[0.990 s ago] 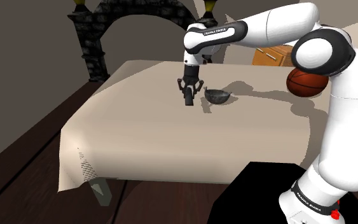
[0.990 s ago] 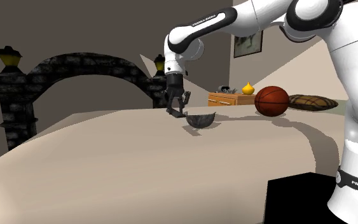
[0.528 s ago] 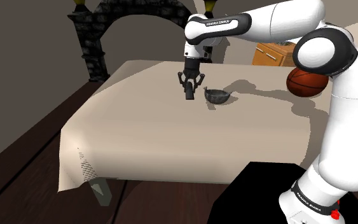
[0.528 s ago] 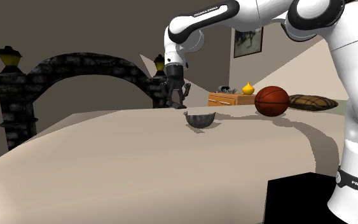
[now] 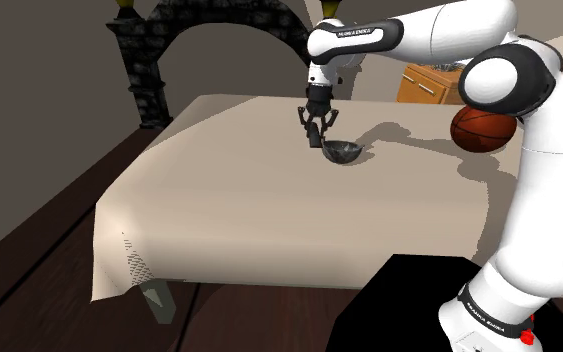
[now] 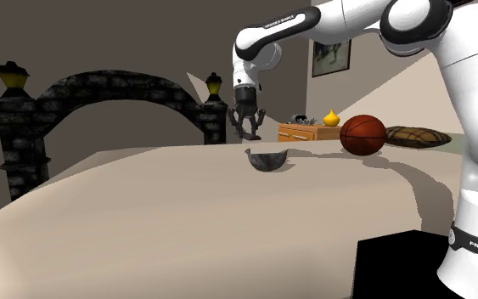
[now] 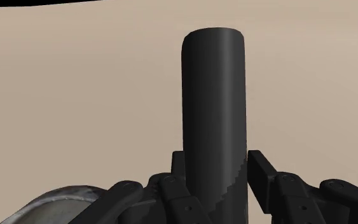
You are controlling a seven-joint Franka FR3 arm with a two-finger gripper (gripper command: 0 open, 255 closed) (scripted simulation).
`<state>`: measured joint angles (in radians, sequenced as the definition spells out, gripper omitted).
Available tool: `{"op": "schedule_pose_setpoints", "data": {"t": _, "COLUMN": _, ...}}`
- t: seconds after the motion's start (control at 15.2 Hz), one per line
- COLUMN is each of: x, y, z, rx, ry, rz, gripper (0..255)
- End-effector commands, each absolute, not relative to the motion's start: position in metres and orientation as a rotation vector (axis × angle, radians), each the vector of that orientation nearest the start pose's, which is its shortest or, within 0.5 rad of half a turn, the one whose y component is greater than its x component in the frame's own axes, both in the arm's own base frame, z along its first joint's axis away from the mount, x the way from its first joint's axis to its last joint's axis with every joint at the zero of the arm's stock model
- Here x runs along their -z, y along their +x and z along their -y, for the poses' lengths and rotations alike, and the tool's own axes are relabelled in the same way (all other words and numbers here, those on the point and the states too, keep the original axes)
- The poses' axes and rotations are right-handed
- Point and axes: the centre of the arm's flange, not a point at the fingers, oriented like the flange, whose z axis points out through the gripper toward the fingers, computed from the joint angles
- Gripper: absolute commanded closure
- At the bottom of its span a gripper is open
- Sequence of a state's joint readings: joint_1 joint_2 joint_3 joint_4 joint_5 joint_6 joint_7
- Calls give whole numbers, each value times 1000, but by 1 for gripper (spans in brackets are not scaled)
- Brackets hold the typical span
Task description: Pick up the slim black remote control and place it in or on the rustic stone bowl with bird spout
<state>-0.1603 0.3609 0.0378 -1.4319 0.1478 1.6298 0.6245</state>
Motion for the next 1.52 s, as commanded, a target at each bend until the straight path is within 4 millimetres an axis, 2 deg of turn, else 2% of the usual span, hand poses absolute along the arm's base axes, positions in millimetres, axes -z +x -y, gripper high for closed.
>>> {"op": "schedule_pose_setpoints", "data": {"t": 0.0, "x": -475, "y": 645, "z": 93, "rx": -298, "ry": -2793, "rz": -1128, "gripper": 255}}
{"op": "schedule_pose_setpoints", "data": {"t": 0.73, "x": -468, "y": 634, "z": 239, "rx": -298, "ry": -2793, "rz": -1128, "gripper": 255}}
{"op": "schedule_pose_setpoints", "data": {"t": 1.45, "x": -411, "y": 634, "z": 239, "rx": -298, "ry": -2793, "rz": -1128, "gripper": 255}}
